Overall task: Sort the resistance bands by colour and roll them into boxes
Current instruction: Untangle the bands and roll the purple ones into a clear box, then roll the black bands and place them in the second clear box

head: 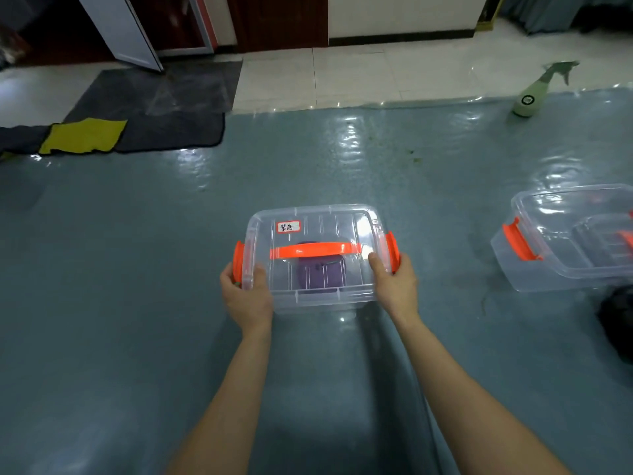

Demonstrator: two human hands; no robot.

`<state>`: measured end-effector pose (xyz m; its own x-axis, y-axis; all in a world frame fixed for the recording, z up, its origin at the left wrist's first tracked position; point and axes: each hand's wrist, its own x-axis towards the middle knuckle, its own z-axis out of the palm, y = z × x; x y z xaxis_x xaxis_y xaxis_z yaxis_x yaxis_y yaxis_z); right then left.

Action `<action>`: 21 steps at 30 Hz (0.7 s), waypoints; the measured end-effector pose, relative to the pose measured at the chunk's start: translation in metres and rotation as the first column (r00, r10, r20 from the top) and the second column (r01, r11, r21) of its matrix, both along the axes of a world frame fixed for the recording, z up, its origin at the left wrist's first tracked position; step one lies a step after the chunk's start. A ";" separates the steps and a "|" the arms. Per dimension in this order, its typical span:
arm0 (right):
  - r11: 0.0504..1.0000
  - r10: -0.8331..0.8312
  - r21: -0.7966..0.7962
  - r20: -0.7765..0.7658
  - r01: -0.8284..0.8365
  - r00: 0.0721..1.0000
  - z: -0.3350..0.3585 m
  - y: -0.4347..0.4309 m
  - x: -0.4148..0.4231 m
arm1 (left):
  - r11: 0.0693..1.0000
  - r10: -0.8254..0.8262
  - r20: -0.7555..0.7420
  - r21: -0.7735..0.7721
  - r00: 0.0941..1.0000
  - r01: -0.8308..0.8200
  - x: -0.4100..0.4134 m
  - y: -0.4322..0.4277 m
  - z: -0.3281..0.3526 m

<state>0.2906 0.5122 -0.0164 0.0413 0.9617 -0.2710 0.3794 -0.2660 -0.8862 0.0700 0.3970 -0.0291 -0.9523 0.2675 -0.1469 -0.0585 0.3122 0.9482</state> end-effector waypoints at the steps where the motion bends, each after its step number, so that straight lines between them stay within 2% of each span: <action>1: 0.997 -0.006 0.074 0.034 0.003 0.999 0.001 -0.003 -0.001 | 1.000 -0.006 -0.076 -0.005 0.997 0.005 0.002 -0.001 0.002; 3: 0.980 -0.009 0.200 0.095 -0.010 0.995 0.005 -0.007 -0.003 | 1.000 -0.010 -0.177 -0.030 0.984 0.005 0.005 -0.001 0.007; 7: 0.936 0.018 0.340 0.197 -0.086 0.980 0.012 -0.012 -0.002 | 0.997 -0.014 -0.264 -0.080 0.964 -0.007 0.010 -0.001 0.015; 10: 0.870 0.066 0.438 0.347 -0.224 0.936 0.011 -0.011 0.000 | 0.987 -0.053 -0.341 -0.160 0.939 -0.003 0.012 0.000 0.016; 14: 0.862 0.101 0.413 0.428 -0.294 0.898 0.021 -0.012 0.001 | 0.974 -0.096 -0.364 -0.226 0.926 0.013 0.012 -0.003 0.019; 17: 0.844 0.188 0.330 0.557 -0.423 0.809 0.036 -0.012 0.007 | 0.937 -0.243 -0.405 -0.332 0.882 0.106 0.008 -0.009 0.026; 19: 0.790 0.293 0.243 0.657 -0.563 0.694 0.045 -0.009 0.022 | 0.872 -0.372 -0.454 -0.469 0.809 0.138 0.008 -0.015 0.032; 21: 0.729 0.325 0.231 0.711 -0.644 0.623 0.049 -0.009 0.051 | 0.841 -0.450 -0.582 -0.532 0.677 0.100 0.019 -0.019 0.037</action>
